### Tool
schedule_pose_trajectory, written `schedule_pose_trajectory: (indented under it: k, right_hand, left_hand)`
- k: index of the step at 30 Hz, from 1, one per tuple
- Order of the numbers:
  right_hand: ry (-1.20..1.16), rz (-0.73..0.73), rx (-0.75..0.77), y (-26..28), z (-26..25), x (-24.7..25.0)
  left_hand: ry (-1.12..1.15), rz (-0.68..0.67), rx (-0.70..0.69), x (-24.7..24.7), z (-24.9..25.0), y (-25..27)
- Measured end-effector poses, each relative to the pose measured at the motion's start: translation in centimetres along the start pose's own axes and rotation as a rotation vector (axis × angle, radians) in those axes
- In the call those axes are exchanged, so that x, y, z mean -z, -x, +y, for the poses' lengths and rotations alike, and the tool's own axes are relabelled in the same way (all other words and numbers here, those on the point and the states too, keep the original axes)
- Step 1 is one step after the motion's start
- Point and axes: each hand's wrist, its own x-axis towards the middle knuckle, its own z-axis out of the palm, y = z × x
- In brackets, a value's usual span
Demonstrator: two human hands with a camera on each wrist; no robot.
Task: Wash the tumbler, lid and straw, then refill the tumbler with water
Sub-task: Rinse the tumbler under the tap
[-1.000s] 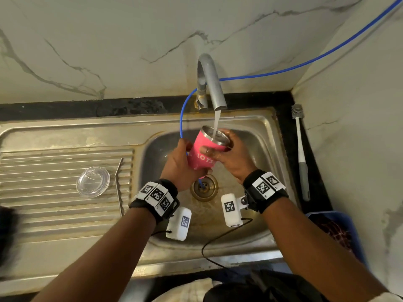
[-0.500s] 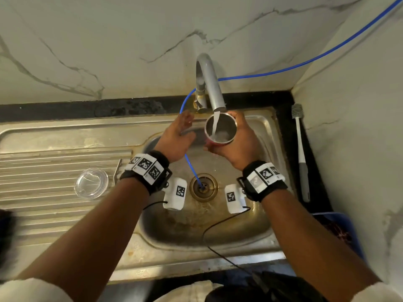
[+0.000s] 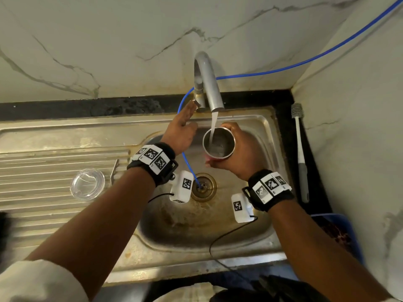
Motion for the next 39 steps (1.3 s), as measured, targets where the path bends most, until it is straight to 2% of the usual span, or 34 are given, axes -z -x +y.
schedule_pose_trajectory:
  k: [6, 11, 13, 17, 19, 22, 26, 29, 36, 39]
  right_hand:
    - [-0.054, 0.002, 0.03, 0.2, -0.2, -0.3]
    - [-0.142, -0.005, -0.006, 0.2, 0.6, -0.6]
    - [-0.261, 0.01, -0.114, 0.4, 1.2, -1.1]
    - [-0.506, 0.028, -0.495, 0.4, 1.1, -2.5]
    - [-0.606, 0.043, -0.632, 0.4, 1.1, -2.9]
    - [-0.724, 0.005, -0.817, 0.5, 1.2, -3.2]
    - [-0.852, -0.112, -1.024, 0.6, 1.4, -2.9]
    - [-0.845, -0.144, -1.038, 0.7, 1.6, -2.8]
    - [-0.81, -0.146, -0.999, 0.9, 1.4, -2.6]
    - [-0.689, -0.122, -0.946, 0.8, 1.6, -2.3]
  left_hand:
    - [0.07, 0.03, -0.003, -0.2, -0.5, -0.7]
    - [-0.082, -0.014, -0.086, -0.9, 0.0, -0.8]
    - [-0.087, -0.046, -0.095, -0.5, -0.1, -1.1]
    - [-0.197, -0.117, -0.084, 0.1, -0.4, -0.9]
    - [-0.207, -0.126, -0.07, -0.3, -0.3, -0.4]
    - [-0.225, -0.174, 0.034, -1.3, -0.2, 1.3]
    - [-0.345, -0.315, 0.167, -2.5, -0.6, 3.4]
    - [-0.379, -0.322, 0.2, -3.0, -0.3, 4.2]
    - [-0.297, -0.365, 0.29, -3.0, -0.6, 4.4]
    - [-0.301, -0.399, 0.3, -3.1, -1.2, 4.6]
